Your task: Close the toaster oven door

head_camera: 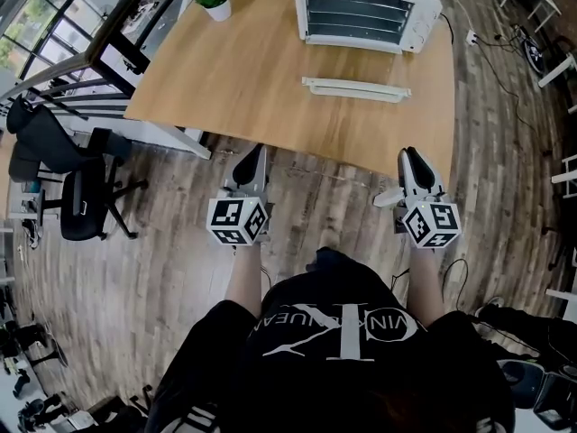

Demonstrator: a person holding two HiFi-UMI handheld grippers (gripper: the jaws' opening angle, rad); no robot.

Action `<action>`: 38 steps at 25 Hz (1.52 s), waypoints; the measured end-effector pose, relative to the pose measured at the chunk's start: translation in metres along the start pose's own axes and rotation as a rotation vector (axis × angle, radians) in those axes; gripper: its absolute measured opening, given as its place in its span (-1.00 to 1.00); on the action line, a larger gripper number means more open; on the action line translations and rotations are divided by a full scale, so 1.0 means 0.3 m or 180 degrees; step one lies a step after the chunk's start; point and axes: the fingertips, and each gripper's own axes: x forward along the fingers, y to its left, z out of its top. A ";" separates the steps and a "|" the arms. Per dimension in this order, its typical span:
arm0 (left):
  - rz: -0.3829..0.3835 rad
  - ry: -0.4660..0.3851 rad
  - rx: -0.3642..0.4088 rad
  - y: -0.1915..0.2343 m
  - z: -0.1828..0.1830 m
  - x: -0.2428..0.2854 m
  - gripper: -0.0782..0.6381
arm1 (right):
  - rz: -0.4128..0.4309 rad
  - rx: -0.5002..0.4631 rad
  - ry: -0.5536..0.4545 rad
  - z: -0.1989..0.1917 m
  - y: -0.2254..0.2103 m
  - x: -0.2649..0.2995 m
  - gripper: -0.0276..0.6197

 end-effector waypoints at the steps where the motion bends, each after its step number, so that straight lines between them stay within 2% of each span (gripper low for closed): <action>1: -0.0001 0.0005 0.0010 0.001 0.003 0.018 -0.75 | 0.0003 0.0006 0.0006 0.000 -0.012 0.014 -0.82; 12: -0.0113 -0.0030 0.0044 -0.039 0.015 0.227 -0.75 | -0.0053 0.0034 0.0036 0.000 -0.176 0.120 -0.82; 29: -0.0156 0.0197 0.0034 -0.061 -0.063 0.292 -0.75 | -0.0144 0.0288 0.0318 -0.133 -0.257 0.156 -0.82; 38: -0.0264 0.0298 0.0001 -0.051 -0.103 0.430 -0.75 | -0.0182 0.0307 0.0616 -0.204 -0.295 0.271 -0.82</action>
